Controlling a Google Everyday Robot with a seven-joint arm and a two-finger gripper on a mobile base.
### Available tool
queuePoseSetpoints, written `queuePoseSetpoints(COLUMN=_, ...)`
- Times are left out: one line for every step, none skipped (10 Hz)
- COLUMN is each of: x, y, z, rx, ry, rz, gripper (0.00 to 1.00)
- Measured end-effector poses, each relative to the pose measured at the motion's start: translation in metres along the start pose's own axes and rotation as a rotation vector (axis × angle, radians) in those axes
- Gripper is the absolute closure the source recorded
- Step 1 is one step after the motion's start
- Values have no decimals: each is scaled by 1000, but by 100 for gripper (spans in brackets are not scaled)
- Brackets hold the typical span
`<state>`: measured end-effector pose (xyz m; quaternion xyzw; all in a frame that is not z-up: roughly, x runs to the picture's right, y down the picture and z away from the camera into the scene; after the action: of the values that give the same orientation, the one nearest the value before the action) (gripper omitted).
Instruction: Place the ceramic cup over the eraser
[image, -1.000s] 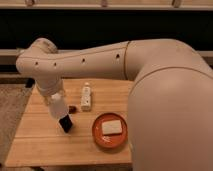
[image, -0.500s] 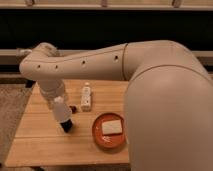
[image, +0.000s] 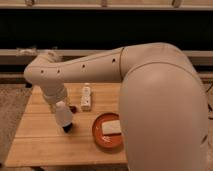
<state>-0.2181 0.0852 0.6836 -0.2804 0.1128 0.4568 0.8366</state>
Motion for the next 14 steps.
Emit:
queuePoseSetpoints(x=0, y=-1, z=6, rx=9, ry=-3, rz=13, gripper=67)
queuePoseSetpoints(x=-1, y=-2, z=16, rx=24, ry=-8, rz=33, gripper=56)
queuePoseSetpoints(x=-3, y=-1, z=23, rx=37, ry=-6, rz=43, gripper=46)
queuePoseSetpoints(x=-6, y=2, z=29, rx=47, ry=-3, rz=50, gripper=35)
queuePoseSetpoints(x=-5, y=0, z=34, rx=64, ry=10, rz=57, gripper=25)
queuePoseSetpoints(x=-4, y=-2, z=37, rx=79, ry=22, rz=62, gripper=21)
queuePoseSetpoints(x=-3, y=-3, z=41, rx=96, ry=40, rz=65, gripper=20)
queuePoseSetpoints(x=-3, y=-2, z=45, rx=114, ry=58, rz=60, gripper=20)
queuePoseSetpoints(x=-2, y=0, z=47, rx=123, ry=68, rz=54, gripper=20)
queuePoseSetpoints(x=-2, y=3, z=51, rx=140, ry=82, rz=44, gripper=20)
queuePoseSetpoints(x=-2, y=3, z=52, rx=148, ry=89, rz=41, gripper=20)
queuePoseSetpoints(x=-2, y=2, z=54, rx=154, ry=95, rz=39, gripper=20)
queuePoseSetpoints(x=-2, y=3, z=55, rx=158, ry=98, rz=37, gripper=20)
queuePoseSetpoints(x=-2, y=4, z=55, rx=159, ry=98, rz=35, gripper=20)
